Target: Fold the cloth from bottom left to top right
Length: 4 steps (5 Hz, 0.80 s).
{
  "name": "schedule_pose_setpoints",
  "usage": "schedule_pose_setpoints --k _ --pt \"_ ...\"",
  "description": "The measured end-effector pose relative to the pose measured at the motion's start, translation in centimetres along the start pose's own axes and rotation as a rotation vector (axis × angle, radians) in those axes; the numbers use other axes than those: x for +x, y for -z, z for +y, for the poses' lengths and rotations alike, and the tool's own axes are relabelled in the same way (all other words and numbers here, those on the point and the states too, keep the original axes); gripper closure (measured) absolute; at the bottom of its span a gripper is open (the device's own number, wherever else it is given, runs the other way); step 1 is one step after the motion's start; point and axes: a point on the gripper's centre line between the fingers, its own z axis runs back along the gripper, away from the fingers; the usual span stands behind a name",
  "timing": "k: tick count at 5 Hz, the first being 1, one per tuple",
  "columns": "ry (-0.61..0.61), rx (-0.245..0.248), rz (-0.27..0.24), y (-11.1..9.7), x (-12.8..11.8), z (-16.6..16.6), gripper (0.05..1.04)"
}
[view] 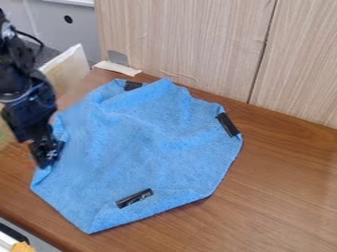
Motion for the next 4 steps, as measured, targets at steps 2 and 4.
schedule_pose_setpoints --k 2,4 --pt "-0.065 0.03 -0.023 3.0 0.7 2.6 0.083" --pt "-0.03 0.028 -0.021 4.1 3.3 2.4 0.083"
